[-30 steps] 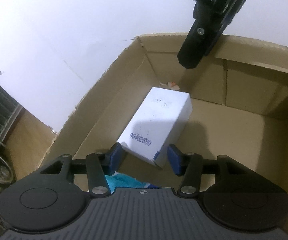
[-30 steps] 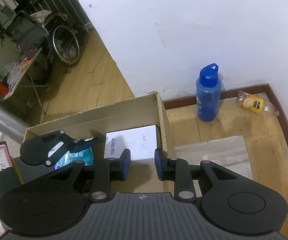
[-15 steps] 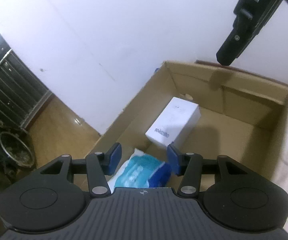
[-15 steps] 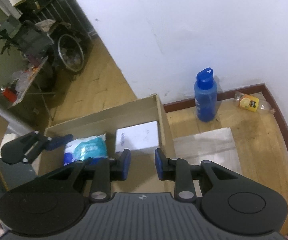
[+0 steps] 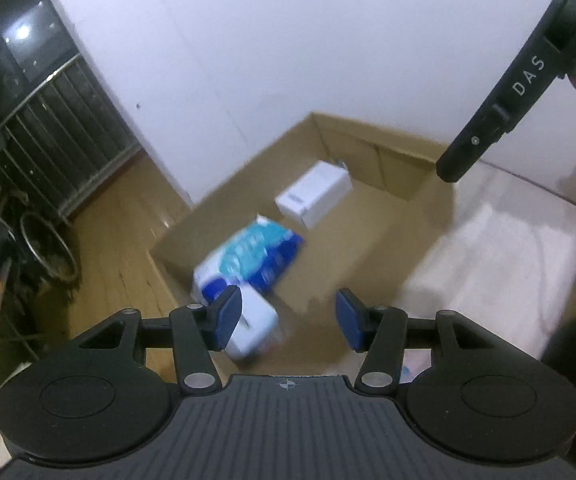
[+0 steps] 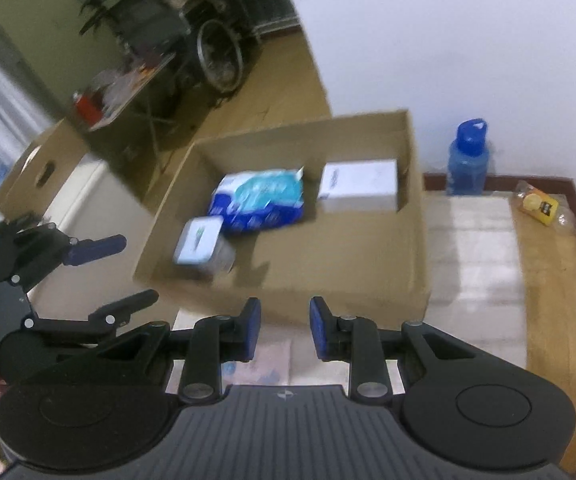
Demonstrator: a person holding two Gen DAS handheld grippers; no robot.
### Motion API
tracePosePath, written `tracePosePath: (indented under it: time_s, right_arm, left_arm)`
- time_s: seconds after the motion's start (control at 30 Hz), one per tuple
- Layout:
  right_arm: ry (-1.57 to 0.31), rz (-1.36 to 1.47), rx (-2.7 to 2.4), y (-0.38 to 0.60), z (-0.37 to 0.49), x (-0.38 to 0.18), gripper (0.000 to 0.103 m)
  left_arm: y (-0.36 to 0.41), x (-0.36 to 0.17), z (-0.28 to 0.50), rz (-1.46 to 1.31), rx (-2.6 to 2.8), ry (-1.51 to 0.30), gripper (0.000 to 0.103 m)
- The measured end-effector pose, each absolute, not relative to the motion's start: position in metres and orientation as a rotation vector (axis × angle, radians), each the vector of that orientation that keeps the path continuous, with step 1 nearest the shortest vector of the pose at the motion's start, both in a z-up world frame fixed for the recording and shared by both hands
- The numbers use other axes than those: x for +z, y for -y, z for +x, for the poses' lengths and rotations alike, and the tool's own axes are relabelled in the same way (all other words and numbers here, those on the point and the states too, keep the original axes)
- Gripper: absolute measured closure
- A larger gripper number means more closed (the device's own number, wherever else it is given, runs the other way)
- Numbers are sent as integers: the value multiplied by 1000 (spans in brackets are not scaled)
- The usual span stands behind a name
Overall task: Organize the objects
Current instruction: 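Withdraw the left gripper and move it to the hand cream tube, then tip the tube up with the right gripper while the left gripper straddles it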
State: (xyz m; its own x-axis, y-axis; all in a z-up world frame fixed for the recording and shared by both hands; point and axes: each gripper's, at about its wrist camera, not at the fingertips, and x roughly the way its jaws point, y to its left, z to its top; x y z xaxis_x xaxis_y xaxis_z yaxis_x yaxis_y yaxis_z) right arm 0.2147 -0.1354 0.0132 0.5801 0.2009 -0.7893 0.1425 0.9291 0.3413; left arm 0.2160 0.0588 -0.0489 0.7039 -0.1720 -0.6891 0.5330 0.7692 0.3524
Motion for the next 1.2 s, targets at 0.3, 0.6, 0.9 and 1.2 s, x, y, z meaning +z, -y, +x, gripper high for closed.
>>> tracePosePath:
  time_s: [0.3, 0.6, 0.9, 1.2]
  right_arm:
    - [-1090, 422, 57, 119, 202, -26, 73]
    - [-1144, 448, 20, 116, 205, -57, 73]
    - [-1204, 536, -49, 112, 220, -91, 73]
    - [-1252, 540, -38, 101, 230, -114, 73]
  left_arm:
    - [-83, -79, 184, 508, -426, -742, 51]
    - [-92, -123, 183, 495, -466, -793, 51]
    - [-92, -140, 198, 472, -536, -786, 46]
    - [-74, -162, 216, 613, -680, -862, 47]
